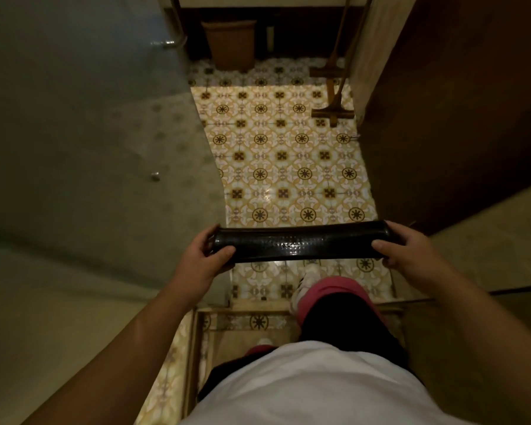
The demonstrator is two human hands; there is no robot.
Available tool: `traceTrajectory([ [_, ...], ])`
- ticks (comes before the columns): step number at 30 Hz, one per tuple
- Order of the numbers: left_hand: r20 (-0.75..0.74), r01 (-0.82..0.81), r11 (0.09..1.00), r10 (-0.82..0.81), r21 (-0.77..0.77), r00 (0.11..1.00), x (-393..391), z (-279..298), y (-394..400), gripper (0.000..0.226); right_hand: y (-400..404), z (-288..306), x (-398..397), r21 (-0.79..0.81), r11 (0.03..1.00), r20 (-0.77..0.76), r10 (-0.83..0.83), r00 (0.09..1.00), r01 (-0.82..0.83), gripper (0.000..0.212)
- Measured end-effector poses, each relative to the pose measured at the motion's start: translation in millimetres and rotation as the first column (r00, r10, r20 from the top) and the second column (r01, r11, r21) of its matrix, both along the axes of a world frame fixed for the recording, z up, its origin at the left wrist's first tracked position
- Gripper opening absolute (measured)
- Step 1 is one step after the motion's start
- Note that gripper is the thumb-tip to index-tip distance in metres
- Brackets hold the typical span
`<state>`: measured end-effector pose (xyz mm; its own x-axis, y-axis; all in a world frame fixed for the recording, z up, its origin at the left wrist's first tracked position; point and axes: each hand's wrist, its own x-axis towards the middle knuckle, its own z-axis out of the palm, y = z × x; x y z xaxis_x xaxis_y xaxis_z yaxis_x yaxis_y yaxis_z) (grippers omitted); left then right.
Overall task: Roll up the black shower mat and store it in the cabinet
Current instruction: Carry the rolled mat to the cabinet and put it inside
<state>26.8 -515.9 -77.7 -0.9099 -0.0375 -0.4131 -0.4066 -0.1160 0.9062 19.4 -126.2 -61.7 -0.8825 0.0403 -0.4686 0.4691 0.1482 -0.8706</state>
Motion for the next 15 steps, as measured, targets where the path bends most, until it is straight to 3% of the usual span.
traceTrajectory([
  [5,0.000,0.008,0.998,-0.008,-0.068,1.000,-66,-8,10,0.058,5,-13,-79,0.035,0.995,0.010,0.090,0.996,-0.090,0.028],
  [11,-0.026,0.027,0.988,-0.032,-0.151,0.999,-171,-8,47,0.044,25,-27,-216,0.045,0.973,-0.002,0.225,0.974,-0.225,0.025],
  [15,-0.012,0.012,0.983,-0.015,-0.181,1.000,-238,-2,71,0.036,47,-27,-303,0.038,0.956,0.020,0.289,0.957,-0.290,0.035],
])
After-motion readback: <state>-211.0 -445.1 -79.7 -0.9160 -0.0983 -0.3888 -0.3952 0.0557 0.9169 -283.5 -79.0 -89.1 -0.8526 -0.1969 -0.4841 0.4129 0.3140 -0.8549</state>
